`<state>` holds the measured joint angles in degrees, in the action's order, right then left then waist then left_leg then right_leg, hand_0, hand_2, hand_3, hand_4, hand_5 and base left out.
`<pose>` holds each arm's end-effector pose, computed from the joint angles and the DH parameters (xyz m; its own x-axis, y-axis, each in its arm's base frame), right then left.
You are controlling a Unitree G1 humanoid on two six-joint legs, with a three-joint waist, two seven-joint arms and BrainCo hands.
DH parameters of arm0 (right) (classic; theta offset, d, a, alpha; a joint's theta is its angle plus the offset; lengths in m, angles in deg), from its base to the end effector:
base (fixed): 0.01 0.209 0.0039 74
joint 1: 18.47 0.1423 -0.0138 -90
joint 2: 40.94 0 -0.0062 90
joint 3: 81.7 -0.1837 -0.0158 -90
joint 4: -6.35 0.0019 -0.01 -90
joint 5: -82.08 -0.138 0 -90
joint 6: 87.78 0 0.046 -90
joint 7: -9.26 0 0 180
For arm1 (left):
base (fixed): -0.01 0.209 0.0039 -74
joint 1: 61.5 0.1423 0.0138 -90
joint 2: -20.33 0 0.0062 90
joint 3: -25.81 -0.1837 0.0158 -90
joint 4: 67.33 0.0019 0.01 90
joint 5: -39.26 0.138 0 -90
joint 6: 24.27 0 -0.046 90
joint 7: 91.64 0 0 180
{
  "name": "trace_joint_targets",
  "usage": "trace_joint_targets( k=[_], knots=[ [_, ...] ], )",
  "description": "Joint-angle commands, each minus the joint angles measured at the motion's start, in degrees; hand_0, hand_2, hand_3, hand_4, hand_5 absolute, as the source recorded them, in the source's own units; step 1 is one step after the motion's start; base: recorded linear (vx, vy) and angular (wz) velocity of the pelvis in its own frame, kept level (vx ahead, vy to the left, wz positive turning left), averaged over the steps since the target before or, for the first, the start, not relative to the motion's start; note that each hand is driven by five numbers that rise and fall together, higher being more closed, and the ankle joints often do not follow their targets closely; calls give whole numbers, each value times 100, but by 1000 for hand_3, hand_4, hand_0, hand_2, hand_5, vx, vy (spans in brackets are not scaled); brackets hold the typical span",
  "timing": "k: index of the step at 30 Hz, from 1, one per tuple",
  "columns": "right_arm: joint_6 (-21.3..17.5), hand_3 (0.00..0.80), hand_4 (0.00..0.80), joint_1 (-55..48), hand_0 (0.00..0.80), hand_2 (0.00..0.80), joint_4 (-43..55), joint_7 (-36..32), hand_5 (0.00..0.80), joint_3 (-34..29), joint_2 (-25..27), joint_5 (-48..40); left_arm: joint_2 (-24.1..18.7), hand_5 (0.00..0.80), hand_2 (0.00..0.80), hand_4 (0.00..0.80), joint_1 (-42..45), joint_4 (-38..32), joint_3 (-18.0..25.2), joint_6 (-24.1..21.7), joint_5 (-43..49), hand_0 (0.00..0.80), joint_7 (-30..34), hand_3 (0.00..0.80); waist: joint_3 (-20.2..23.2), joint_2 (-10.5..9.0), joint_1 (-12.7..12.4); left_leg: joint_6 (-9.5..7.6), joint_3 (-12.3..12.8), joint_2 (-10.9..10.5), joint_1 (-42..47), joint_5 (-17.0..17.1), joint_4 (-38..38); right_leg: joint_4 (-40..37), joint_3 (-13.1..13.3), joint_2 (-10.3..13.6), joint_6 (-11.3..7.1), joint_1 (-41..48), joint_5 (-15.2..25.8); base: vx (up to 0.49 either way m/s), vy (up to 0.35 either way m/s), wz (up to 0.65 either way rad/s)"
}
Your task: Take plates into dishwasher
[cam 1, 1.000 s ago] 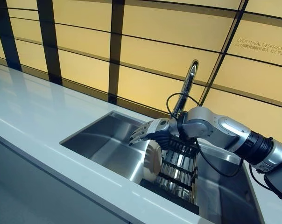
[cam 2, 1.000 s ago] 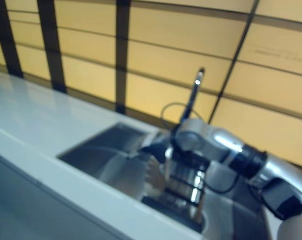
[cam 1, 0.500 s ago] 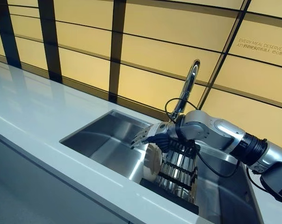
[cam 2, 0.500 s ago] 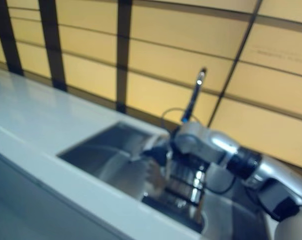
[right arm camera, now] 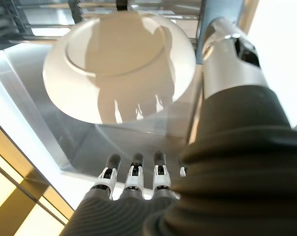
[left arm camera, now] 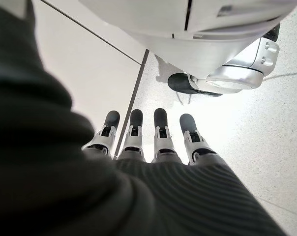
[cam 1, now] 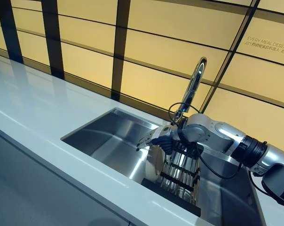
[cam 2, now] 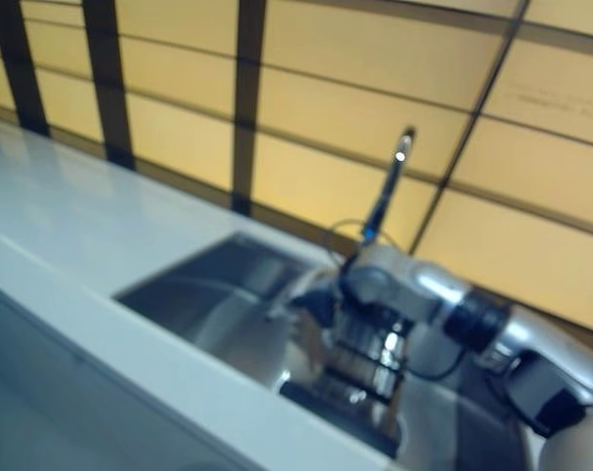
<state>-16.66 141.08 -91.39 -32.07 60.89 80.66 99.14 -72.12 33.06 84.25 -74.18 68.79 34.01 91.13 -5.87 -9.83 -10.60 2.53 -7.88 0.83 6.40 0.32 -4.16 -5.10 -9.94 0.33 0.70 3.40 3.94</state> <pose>0.2948 -0.1111 0.2582 0.4875 0.6943 -0.5295 -0.1250 -0.5446 -0.8293 0.0659 0.2457 -0.1068 0.3429 0.1726 -0.9234 0.1100 0.9688 0.2220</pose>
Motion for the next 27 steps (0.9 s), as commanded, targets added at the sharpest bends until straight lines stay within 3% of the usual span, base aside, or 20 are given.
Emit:
trace_joint_targets(
  k=[1, 27],
  knots=[
    [-63, 0, 0, 218, 0, 0, -208, 222, 0, 194, 93, 88, -71, 0, 0, 0, -164, 159, -112, -36, 59, 0, -6, 0, -38, -183, -235, 41, 286, 157, -305, 143, 32, 10, -223, 194, -336, 312, -265, 0, 0, 0],
    [-164, 0, 0, 274, 0, 0, -466, 685, 0, 236, 115, 531, -146, 0, 0, 0, -211, 85, -153, -32, -6, 0, -4, 0, -154, -275, -285, 30, 253, 174, -342, 139, 27, 10, -225, 165, -351, 269, -234, 0, 0, 0]
  ],
)
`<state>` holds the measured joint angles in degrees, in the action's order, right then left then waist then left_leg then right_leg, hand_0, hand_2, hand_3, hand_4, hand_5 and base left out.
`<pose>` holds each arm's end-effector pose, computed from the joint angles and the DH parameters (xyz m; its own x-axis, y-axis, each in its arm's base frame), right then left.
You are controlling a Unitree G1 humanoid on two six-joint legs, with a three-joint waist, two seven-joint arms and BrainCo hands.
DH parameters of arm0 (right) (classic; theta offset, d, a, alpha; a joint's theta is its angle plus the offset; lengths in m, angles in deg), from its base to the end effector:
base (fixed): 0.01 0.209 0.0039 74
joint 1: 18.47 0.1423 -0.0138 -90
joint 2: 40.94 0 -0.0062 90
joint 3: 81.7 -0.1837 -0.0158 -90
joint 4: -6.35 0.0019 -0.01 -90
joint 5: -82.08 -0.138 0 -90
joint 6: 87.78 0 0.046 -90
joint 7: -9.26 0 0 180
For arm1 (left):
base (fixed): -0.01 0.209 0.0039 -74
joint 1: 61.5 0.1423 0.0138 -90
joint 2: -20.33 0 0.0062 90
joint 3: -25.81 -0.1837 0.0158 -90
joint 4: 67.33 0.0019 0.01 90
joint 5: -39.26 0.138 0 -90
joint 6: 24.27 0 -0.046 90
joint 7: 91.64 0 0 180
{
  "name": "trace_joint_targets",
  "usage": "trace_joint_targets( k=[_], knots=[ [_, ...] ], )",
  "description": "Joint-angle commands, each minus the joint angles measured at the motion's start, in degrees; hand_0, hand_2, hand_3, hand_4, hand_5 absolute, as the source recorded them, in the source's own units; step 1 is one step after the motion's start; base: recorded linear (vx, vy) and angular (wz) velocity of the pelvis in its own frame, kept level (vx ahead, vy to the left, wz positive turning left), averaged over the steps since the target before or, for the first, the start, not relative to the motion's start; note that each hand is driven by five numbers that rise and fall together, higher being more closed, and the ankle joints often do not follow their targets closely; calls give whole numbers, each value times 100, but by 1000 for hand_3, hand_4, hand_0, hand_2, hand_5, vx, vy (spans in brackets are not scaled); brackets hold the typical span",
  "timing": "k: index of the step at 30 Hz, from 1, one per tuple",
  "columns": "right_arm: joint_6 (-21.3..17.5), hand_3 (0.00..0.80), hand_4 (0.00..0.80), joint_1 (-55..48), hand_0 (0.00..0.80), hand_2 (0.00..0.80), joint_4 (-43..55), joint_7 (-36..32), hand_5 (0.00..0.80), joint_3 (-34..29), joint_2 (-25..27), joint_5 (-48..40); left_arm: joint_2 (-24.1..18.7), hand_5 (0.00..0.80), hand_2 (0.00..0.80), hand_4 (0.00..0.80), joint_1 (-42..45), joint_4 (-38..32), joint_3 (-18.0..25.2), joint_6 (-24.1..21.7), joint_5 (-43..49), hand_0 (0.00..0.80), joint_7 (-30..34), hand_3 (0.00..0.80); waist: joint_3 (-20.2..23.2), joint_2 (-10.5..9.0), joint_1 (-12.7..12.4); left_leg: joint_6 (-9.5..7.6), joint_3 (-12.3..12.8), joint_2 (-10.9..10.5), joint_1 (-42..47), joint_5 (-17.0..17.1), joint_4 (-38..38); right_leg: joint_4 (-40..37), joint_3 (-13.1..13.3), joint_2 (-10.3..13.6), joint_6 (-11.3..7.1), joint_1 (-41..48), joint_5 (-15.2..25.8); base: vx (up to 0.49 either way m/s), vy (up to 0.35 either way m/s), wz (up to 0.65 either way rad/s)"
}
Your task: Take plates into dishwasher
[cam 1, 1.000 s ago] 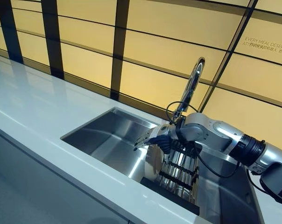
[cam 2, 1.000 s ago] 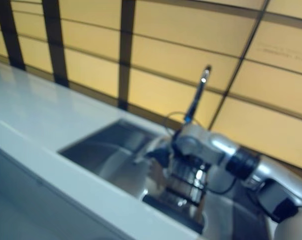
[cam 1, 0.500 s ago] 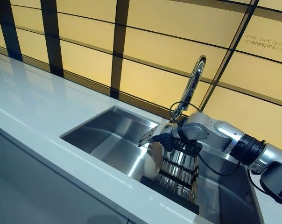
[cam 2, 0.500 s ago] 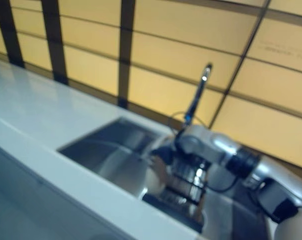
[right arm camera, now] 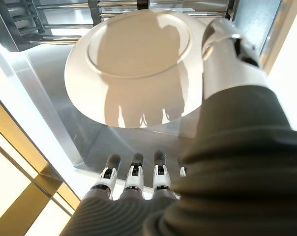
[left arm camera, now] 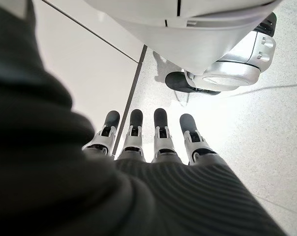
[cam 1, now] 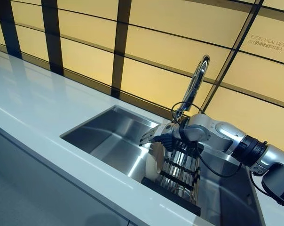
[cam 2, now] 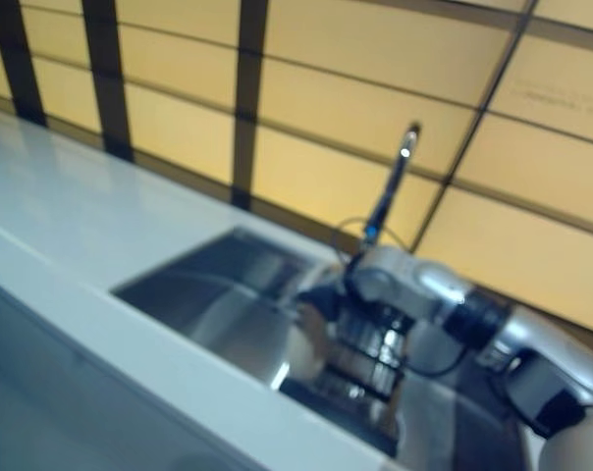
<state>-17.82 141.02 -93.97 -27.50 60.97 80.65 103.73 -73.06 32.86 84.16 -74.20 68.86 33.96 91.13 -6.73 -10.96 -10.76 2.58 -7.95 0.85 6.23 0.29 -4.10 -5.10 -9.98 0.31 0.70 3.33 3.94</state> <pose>0.3001 -0.1162 0.2549 0.5428 0.6852 -0.4856 -0.0718 -0.5382 -0.8397 0.0674 0.2510 -0.1048 0.3464 0.1866 -0.9194 0.1110 0.9650 0.2376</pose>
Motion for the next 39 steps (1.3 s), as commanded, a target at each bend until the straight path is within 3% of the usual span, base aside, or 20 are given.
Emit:
trace_joint_targets(
  k=[1, 39],
  knots=[
    [-39, 0, 0, 280, 0, 0, -213, 240, 0, 231, 102, 77, -50, 0, 0, 0, -198, 109, -150, -46, 2, 0, -10, 0, -74, -167, -268, 23, 261, 172, -326, 139, 20, 10, -217, 165, -352, 272, -232, 0, 0, 0],
    [14, 0, 0, 218, 0, 0, -369, 153, 0, 330, 8, 13, -198, 0, 0, 0, -238, 19, -124, -14, 38, 0, -55, 0, -208, -359, -378, -9, 178, 192, -394, 121, 62, 10, -216, 100, -360, 232, -171, 0, 0, 0]
  ],
)
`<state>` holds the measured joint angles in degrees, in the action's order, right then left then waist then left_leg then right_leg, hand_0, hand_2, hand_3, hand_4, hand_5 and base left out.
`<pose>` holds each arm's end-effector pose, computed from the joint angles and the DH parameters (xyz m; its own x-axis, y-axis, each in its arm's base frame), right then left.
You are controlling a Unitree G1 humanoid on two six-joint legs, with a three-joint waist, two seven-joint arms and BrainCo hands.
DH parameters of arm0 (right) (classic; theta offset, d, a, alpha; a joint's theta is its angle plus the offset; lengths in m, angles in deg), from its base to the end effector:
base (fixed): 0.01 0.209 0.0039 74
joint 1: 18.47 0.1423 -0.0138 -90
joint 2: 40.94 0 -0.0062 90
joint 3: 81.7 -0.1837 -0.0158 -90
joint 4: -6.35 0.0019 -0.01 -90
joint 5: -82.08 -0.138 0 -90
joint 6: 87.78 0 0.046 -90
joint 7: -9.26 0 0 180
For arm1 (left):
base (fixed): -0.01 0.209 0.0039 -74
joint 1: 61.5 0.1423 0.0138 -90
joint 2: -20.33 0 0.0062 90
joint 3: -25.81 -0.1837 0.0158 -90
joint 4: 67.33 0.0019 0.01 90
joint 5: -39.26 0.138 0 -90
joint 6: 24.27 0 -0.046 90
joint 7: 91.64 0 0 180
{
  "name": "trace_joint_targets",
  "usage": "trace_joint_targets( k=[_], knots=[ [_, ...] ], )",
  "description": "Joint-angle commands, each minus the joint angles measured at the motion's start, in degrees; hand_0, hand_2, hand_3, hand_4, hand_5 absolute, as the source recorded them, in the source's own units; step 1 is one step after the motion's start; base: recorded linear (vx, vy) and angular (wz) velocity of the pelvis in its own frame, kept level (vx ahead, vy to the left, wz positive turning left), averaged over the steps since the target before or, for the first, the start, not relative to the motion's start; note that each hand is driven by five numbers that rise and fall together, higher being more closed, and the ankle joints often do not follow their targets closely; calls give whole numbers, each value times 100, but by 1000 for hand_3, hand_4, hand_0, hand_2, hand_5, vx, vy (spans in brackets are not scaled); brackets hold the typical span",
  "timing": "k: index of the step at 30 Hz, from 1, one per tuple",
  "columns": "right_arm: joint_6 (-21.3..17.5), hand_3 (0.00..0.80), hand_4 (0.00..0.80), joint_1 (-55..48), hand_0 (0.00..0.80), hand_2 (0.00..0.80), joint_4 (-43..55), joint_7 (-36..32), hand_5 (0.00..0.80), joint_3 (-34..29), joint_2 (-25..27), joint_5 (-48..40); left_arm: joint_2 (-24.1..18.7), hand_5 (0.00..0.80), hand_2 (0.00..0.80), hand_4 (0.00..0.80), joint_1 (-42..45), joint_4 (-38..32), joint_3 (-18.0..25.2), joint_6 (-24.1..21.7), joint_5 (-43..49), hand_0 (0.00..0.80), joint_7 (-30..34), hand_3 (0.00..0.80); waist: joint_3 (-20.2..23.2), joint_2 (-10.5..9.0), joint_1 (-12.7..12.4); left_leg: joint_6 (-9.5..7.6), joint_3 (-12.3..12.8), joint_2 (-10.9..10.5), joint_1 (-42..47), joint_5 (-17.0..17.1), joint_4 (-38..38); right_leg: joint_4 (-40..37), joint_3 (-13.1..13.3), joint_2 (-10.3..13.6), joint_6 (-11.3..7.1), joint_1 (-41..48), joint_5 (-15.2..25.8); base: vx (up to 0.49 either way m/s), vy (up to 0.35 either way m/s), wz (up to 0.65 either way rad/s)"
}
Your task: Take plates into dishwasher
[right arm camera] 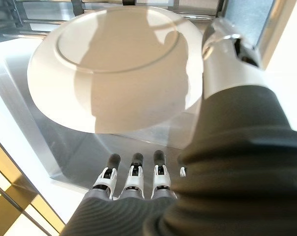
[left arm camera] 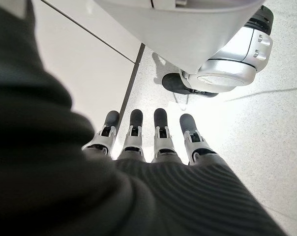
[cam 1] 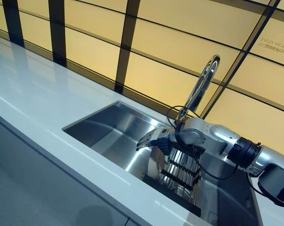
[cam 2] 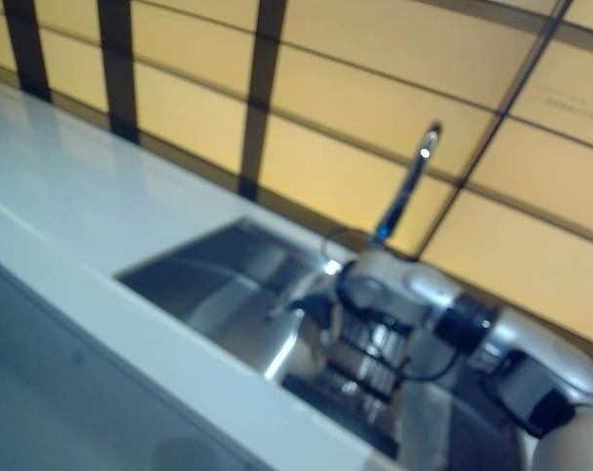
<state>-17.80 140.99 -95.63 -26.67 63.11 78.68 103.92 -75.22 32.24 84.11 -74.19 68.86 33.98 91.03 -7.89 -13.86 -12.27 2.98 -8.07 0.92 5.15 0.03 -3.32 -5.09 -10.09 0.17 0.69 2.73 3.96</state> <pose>0.3030 -0.1094 0.2444 0.5211 0.6869 -0.5066 -0.0901 -0.5460 -0.8329 0.0716 0.2633 -0.0998 0.3573 0.2205 -0.9076 0.1135 0.9543 0.2765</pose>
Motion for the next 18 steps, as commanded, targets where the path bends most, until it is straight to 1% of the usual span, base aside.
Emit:
trace_joint_targets(
  k=[1, 18],
  knots=[
    [4, 0, 0, 215, 0, 0, -215, 73, 0, 114, 217, -3, 15, 0, 0, 0, -175, 24, -119, -15, 39, 0, -41, 0, -92, -69, -226, -48, 189, 184, -290, 149, -17, 9, -206, 115, -360, 288, -171, 0, 0, 0],
    [-13, 0, 0, 118, 0, 0, -468, 79, 0, 110, 247, 94, -28, 0, 0, 0, -221, 1, -90, -11, 35, 0, -32, 0, -152, -108, -241, -53, 170, 185, -329, 150, 1, 9, -220, 106, -361, 271, -156, 0, 0, 0]
  ],
)
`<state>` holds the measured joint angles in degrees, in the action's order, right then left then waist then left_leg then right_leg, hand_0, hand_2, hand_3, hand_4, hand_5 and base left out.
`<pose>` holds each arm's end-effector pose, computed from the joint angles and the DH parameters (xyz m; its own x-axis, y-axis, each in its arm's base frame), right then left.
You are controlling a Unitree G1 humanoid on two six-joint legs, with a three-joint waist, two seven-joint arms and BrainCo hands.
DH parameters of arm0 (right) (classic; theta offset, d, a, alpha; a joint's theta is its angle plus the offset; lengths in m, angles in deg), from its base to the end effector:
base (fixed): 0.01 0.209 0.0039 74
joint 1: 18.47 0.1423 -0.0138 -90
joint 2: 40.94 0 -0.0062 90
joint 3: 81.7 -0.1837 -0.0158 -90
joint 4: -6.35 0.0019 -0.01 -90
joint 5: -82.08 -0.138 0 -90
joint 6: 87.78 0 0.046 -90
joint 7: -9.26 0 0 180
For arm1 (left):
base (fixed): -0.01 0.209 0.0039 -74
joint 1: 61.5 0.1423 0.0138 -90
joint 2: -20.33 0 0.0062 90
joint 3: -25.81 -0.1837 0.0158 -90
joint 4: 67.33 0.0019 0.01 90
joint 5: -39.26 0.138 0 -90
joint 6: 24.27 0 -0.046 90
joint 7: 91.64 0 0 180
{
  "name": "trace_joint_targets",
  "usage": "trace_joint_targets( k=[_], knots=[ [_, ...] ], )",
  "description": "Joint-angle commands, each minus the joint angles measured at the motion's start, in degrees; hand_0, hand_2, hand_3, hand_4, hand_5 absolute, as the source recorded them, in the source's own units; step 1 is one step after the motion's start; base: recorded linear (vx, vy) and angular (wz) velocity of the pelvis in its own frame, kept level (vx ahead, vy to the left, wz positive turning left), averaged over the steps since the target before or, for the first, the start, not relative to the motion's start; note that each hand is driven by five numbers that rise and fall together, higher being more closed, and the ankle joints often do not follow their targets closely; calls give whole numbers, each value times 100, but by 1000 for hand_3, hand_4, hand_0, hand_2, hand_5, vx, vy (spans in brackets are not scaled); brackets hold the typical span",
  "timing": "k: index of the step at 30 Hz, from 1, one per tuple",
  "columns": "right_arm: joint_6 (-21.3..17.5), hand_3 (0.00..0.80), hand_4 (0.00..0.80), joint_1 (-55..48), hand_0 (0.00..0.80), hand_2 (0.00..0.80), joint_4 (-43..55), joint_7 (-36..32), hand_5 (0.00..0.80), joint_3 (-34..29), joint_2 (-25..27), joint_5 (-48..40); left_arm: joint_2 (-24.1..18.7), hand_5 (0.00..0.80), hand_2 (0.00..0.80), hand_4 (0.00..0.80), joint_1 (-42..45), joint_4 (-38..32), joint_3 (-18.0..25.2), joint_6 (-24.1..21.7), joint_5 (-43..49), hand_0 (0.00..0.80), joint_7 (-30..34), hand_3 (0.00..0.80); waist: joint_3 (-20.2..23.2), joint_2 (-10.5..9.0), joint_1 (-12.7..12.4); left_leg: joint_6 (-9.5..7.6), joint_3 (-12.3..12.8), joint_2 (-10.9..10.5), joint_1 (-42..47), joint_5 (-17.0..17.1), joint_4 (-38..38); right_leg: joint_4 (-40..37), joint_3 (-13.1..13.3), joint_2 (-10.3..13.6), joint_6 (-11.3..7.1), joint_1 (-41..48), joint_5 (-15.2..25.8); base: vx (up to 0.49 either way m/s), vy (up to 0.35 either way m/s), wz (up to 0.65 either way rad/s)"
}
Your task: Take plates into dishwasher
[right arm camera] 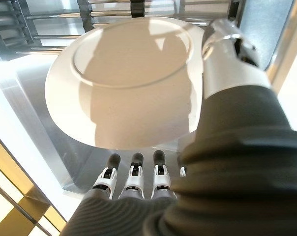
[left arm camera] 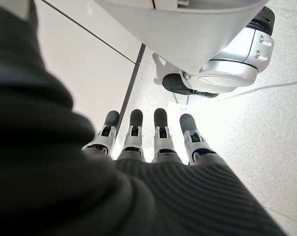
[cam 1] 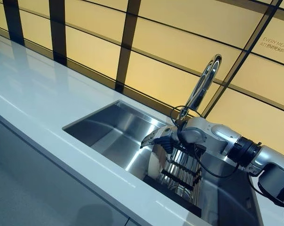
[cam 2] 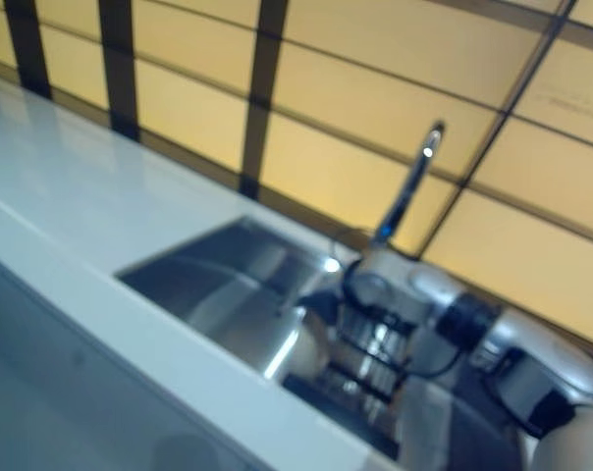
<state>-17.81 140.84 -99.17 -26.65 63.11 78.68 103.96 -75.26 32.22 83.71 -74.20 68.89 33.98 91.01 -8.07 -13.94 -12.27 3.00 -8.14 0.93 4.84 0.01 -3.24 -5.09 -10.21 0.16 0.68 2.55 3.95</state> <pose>0.3105 -0.1177 0.2415 0.5530 0.6536 -0.5167 -0.1370 -0.5404 -0.8302 0.0729 0.2632 -0.0993 0.3635 0.2194 -0.9054 0.1141 0.9541 0.2770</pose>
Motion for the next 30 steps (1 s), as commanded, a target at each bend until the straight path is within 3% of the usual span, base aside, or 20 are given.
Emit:
trace_joint_targets(
  k=[1, 10, 11, 15, 27, 30],
  knots=[
    [-5, 0, 0, 135, 0, 0, -118, 74, 0, 111, 247, 77, -25, 0, 0, 0, -220, 41, -89, -13, 33, 0, -32, 0, -136, -102, -241, -55, 176, 183, -299, 152, -4, 9, -207, 106, -361, 289, -155, 0, 0, 0],
    [-5, 0, 0, 75, 0, 0, -171, 56, 0, 104, 251, 29, -52, 0, 0, 0, -231, 87, -83, -64, 34, 0, -24, 0, -158, -109, -246, -59, 179, 180, -314, 141, 20, 9, -216, 111, -366, 290, -147, 1, 0, 1],
    [-7, 44, 44, 68, 44, 44, -164, 51, 44, 97, 259, 22, -54, 0, 0, 0, -230, 86, -79, -63, 35, 0, -23, 0, -158, -108, -244, -61, 179, 178, -310, 139, 18, 9, -214, 110, -367, 290, -146, 0, 0, 0],
    [-64, 56, 56, 36, 56, 56, -188, 74, 56, 76, 290, 15, -49, 0, 0, 0, -209, 46, -77, -49, 48, 0, -35, 0, -157, -117, -244, -60, 172, 180, -309, 139, 10, 9, -211, 108, -373, 287, -145, 0, 0, 0],
    [-24, 53, 53, -6, 53, 53, -144, 56, 53, 31, 274, 17, -54, 0, 0, 0, -231, 74, -75, -85, 50, 0, -35, 0, -177, -129, -233, -68, 171, 177, -327, 143, 12, 9, -197, 101, -375, 267, -132, 0, 0, 0],
    [-37, 104, 104, -13, 104, 104, -183, 61, 104, 26, 263, 30, -50, 0, 0, 0, -235, 75, -76, -88, 57, 0, -38, 0, -177, -128, -236, -70, 166, 173, -321, 141, 4, 9, -194, 99, -374, 269, -134, 0, 0, 0]
  ],
)
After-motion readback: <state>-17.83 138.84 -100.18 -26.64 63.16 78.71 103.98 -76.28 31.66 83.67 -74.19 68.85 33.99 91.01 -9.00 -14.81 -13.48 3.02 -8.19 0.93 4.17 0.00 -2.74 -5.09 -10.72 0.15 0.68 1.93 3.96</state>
